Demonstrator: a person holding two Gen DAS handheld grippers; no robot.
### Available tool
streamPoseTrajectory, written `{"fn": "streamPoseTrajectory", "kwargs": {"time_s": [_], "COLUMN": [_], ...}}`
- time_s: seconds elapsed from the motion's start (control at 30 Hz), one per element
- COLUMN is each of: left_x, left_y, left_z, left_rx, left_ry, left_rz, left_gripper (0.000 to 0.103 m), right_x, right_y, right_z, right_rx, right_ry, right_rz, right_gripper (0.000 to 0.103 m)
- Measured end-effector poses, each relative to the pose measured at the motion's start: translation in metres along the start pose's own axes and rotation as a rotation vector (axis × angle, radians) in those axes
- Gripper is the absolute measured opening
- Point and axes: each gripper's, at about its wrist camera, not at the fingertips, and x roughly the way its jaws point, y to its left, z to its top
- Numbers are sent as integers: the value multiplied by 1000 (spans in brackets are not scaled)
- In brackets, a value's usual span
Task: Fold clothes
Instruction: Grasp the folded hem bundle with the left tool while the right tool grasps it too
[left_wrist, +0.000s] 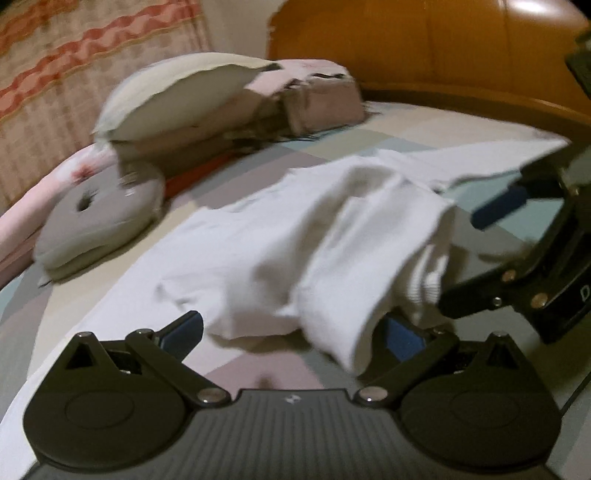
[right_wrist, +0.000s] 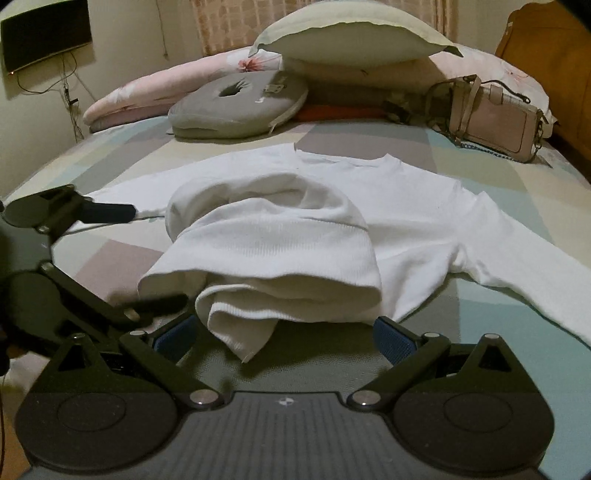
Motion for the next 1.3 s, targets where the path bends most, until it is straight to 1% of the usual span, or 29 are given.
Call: {"fn": "streamPoseTrajectory", "kwargs": {"time_s": [0.07, 0.17, 0.23, 0.37, 0.47, 0.57, 0.63, 0.73, 0.8, 0.87, 0.93, 0.97, 1.0, 1.03, 1.1, 1.13, 1.2, 1.3], "left_x": [5, 3, -3, 5, 11, -2, -9, -12, -13, -13, -15, -15, -15, -14, -11, -9, -5, 0], "left_y": [-5, -4, -3, -12, -15, 0, 16, 31, 34, 31, 26, 23, 21, 18, 11, 9, 5, 4], "left_z": [3, 10, 13, 24, 29, 22, 16, 12, 11, 10, 7, 5, 2, 0, -6, -8, -12, -12], "left_rx": [3, -17, -26, 6, 12, -44, -90, -129, -122, -89, -61, -52, -46, -40, -26, -19, -11, -22], "left_ry": [-11, -22, -53, -38, -26, -17, -2, 17, 9, -7, -18, -21, -17, -11, 5, 9, 14, 21], "left_rz": [18, 58, 77, 104, 174, 235, 238, 227, 209, 190, 167, 154, 143, 133, 106, 99, 90, 71], "left_gripper": [102, 102, 102, 102, 102, 102, 102, 102, 100, 89, 67, 62, 52, 42, 31, 25, 20, 12], "right_x": [-4, -10, -14, -17, -18, -21, -20, -10, -3, 0, 3, 5, 7, 9, 13, 14, 17, 24], "right_y": [-3, -10, -15, -23, -24, -24, -24, -18, -10, -1, 7, 10, 11, 13, 16, 18, 22, 33], "right_z": [-3, -8, -12, -18, -20, -22, -23, -19, -16, -15, -16, -17, -18, -20, -22, -22, -23, -23], "right_rx": [3, 13, 21, 59, 77, 77, 83, 102, 110, 108, 108, 111, 120, 128, 129, 126, 109, 48], "right_ry": [3, 9, 7, -1, -2, -1, 0, 1, -9, -23, -29, -28, -21, -15, -10, -17, -33, -64], "right_rz": [-18, -43, -55, -69, -65, -67, -59, -36, -9, 9, 29, 41, 55, 69, 85, 88, 94, 47], "right_gripper": [103, 103, 103, 103, 103, 103, 103, 103, 103, 101, 95, 86, 78, 76, 67, 66, 66, 66]}}
